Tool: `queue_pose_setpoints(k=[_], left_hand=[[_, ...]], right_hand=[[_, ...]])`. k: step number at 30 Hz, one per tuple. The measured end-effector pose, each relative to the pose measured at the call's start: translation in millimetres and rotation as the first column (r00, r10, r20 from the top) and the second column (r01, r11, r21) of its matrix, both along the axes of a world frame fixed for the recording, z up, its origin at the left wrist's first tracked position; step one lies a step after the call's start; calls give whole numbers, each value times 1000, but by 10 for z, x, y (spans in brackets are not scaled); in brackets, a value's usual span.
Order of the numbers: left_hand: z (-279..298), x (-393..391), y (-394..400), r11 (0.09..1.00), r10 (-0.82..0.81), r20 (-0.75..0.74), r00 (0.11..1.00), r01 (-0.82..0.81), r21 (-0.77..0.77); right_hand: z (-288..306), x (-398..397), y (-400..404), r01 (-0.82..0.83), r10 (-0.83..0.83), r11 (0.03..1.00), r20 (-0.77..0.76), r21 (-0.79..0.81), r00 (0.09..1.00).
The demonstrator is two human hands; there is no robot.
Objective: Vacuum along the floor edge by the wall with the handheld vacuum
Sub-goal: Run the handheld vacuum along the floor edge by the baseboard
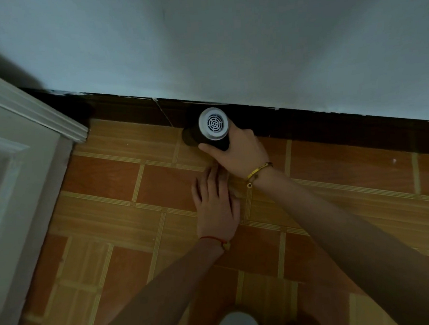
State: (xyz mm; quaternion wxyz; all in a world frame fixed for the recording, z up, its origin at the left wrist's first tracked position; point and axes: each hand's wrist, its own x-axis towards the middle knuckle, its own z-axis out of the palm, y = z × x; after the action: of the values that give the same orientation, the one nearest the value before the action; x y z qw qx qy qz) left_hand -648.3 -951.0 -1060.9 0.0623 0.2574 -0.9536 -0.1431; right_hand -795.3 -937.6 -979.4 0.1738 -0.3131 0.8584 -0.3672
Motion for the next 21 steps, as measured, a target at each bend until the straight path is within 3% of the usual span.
queue_pose_setpoints(k=[13,21], left_hand=[[21,14,-5,1000,-9,5,1000,9,14],[19,28,1,1000,-5,0,1000,5,-1]], right_hand=[[53,-299,1288,222,-223,973,9,63,975],[131,-200,1603,305,-295,941,-91,145,951]])
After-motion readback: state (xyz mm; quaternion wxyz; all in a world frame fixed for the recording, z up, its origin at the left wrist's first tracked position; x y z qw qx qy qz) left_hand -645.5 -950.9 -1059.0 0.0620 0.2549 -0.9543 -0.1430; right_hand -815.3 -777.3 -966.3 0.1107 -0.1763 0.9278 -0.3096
